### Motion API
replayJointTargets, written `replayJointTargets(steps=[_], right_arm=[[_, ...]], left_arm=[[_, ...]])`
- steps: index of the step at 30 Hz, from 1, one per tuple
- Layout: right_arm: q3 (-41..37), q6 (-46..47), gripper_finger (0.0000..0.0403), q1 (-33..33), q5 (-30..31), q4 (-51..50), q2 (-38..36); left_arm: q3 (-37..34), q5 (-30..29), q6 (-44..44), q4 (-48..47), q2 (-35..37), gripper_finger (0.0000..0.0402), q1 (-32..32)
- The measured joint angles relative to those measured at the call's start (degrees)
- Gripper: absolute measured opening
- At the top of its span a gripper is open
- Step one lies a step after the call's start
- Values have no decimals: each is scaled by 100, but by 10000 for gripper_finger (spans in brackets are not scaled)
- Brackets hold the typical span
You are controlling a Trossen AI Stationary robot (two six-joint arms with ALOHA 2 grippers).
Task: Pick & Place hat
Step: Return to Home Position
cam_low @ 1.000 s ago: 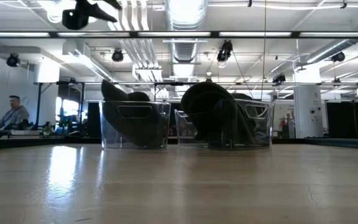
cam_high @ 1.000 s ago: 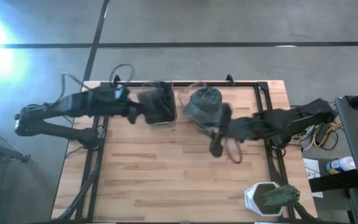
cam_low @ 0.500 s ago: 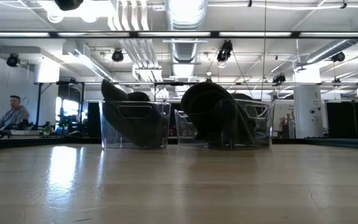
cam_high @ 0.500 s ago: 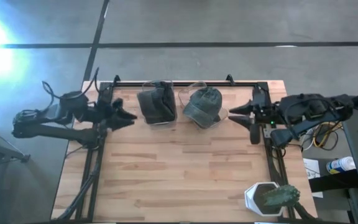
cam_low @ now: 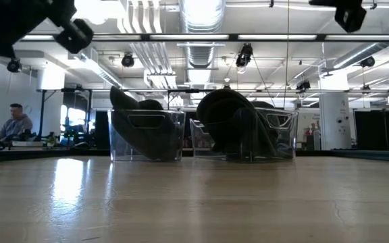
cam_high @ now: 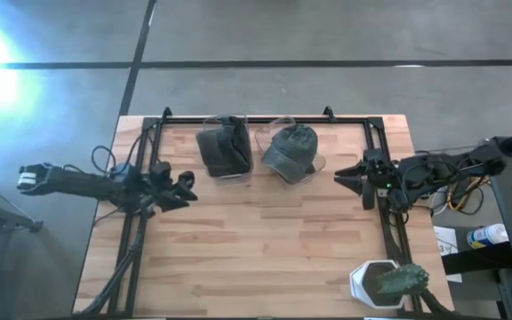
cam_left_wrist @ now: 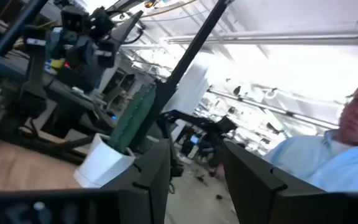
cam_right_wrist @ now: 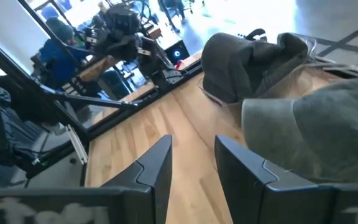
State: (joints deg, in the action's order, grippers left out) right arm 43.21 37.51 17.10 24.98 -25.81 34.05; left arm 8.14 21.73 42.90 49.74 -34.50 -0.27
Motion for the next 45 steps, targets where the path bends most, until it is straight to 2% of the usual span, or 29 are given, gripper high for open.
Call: replayJointTargets(steps=[8,16,27,32,36,39,43,45], right_arm=[[-1153,1,118,-1,44,111,-835],[-2019,-313,118,-2,67,-587,-1421],[-3306,-303,118,-2,48,-607,-1482],[-3194,-321,118,-9,-108,-487,-1220],[-3017,-321,118,-10,-106,-532,-1092],[-2891,-321,118,-11,-105,-528,-1060],[-2736,-321,118,-11,-104,-529,-1069],[-2655,-320,118,-11,-104,-527,-1070]], left_arm=[[-658,131,107,281,689,140,0],[-758,954,192,50,1107,140,3],[-762,991,251,49,1110,140,4],[-765,996,273,-235,1560,140,19],[-769,1179,932,-267,2224,140,62],[-769,1372,1792,-369,2712,140,152],[-771,1388,2508,-325,3263,140,279],[-773,1436,3186,-359,3444,140,282]])
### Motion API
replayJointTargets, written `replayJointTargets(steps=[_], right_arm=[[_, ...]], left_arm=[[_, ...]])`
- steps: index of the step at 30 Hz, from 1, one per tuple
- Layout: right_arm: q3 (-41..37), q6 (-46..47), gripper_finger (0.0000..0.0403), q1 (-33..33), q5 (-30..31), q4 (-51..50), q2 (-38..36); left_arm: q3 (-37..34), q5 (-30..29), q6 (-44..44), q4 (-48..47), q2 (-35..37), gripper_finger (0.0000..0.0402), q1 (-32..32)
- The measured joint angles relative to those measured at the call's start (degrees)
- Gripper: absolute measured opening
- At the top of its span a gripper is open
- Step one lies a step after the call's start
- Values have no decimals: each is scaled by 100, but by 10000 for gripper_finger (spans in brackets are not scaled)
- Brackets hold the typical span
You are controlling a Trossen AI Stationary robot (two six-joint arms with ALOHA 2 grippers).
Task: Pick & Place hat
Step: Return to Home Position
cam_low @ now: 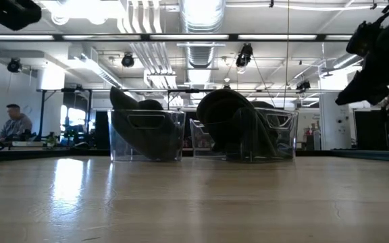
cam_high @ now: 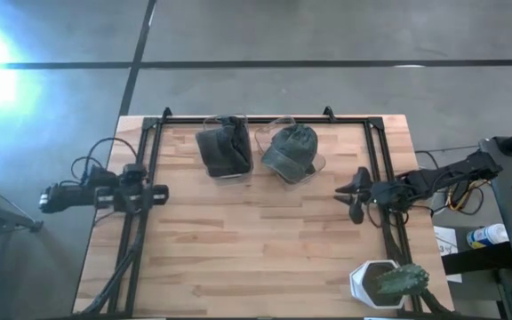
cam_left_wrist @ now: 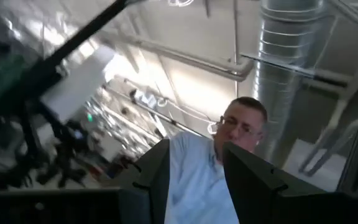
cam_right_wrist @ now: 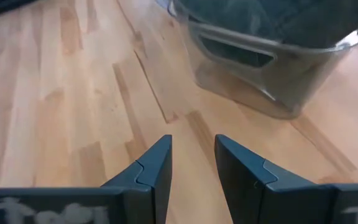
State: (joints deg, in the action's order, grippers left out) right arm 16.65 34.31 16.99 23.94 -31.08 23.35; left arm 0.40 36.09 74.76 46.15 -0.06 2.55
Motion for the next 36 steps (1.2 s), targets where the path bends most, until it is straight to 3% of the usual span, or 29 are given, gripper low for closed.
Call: replayJointTargets(steps=[3,6,9,14,16,18,22,25,31,36], right_arm=[[121,0,118,0,0,-2,-1],[220,0,118,0,0,6,-1],[293,1,118,0,0,10,0],[358,0,118,0,0,6,2],[364,1,118,0,0,10,0],[356,1,118,0,0,4,0],[326,1,118,0,2,-1,2],[316,1,118,-2,0,-1,4],[314,1,118,-2,2,-1,2],[309,1,118,0,2,0,2]], left_arm=[[0,128,487,350,-16,140,0],[-2,-217,47,242,-8,140,4],[-2,-166,-1587,181,-6,140,9],[-4,234,-5523,-539,-4,140,-41],[-4,3,-6476,-1195,-4,140,-70],[-4,-823,-6960,-1963,0,140,-89],[-4,-3259,-6587,-2750,1,140,-105],[-4,-4302,-6253,-3142,1,140,-105],[-4,-4294,-6450,-4208,1,140,-111],[-4,-4279,-6587,-4407,5,140,-111]])
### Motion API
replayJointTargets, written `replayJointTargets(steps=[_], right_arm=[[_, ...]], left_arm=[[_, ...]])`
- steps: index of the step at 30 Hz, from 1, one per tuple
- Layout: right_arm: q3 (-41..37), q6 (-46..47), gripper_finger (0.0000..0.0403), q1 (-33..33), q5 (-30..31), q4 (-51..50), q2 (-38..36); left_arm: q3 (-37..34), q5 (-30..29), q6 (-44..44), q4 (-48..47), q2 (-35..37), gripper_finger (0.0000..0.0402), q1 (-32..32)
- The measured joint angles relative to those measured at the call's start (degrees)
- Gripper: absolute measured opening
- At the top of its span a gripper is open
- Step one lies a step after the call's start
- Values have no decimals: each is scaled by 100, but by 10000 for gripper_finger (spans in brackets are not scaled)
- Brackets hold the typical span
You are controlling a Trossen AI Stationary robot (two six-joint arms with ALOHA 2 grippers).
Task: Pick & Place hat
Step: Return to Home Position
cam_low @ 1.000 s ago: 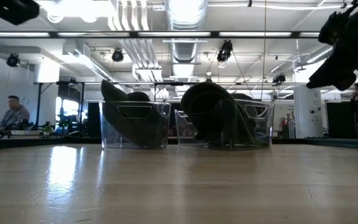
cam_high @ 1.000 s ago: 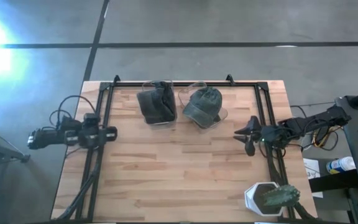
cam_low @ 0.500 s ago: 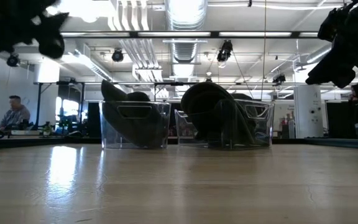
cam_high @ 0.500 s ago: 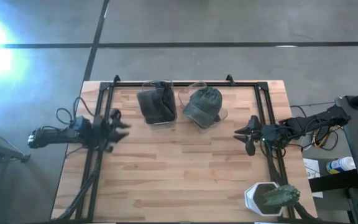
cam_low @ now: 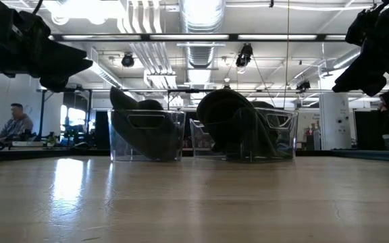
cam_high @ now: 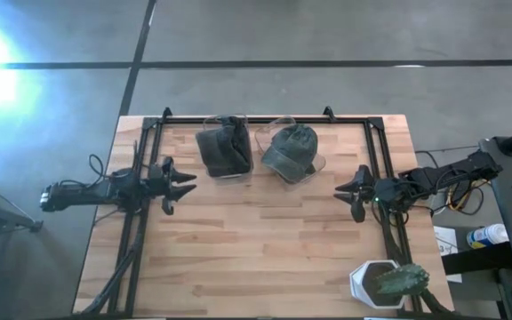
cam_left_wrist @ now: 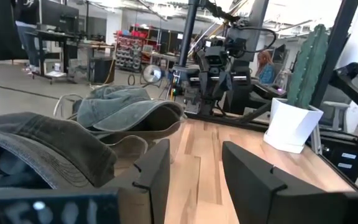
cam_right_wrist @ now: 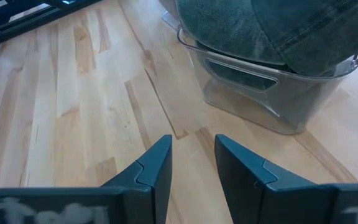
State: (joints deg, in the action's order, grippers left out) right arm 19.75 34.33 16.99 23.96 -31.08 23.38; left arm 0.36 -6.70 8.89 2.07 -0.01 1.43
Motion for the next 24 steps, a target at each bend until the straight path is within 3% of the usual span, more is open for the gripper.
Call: replayJointTargets(steps=[24], right_arm=[[-2,0,118,-1,0,1,0]], left_arm=[[15,-11,57,-5,-24,140,2]])
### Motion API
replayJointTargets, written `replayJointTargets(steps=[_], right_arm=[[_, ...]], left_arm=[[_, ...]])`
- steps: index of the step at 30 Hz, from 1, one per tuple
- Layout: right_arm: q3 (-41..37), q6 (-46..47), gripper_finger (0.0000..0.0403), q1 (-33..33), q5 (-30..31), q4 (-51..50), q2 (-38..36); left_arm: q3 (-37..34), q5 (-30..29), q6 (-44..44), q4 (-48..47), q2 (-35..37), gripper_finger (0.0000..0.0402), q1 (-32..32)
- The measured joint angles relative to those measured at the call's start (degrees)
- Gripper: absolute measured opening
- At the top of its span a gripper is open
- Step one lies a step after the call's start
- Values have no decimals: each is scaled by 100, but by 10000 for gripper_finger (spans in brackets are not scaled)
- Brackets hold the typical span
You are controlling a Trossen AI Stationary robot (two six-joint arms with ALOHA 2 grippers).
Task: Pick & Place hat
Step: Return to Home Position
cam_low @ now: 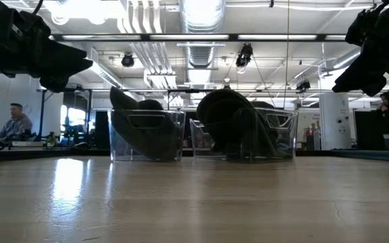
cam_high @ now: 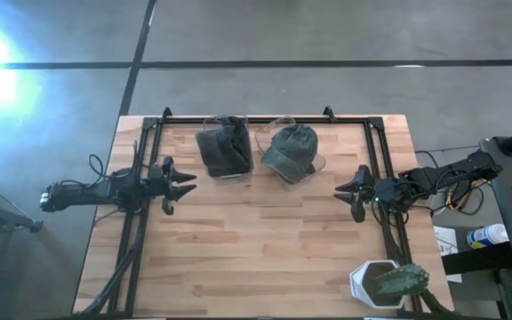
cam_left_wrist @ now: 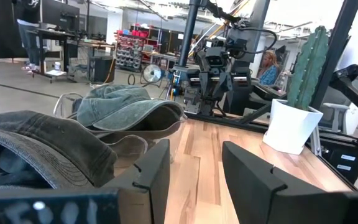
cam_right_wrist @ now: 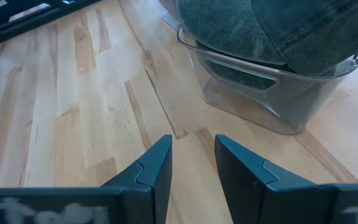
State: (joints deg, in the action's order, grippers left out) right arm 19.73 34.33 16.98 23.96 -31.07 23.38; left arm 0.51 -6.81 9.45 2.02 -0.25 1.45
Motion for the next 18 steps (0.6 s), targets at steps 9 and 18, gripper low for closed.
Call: replayJointTargets(steps=[9,18], right_arm=[[-2,-174,118,1,1,-14,-4],[-115,-1032,118,-13,-434,1329,-724]], left_arm=[[7,-15,0,-9,0,140,0],[9,-16,-2,-7,-1,140,0]])
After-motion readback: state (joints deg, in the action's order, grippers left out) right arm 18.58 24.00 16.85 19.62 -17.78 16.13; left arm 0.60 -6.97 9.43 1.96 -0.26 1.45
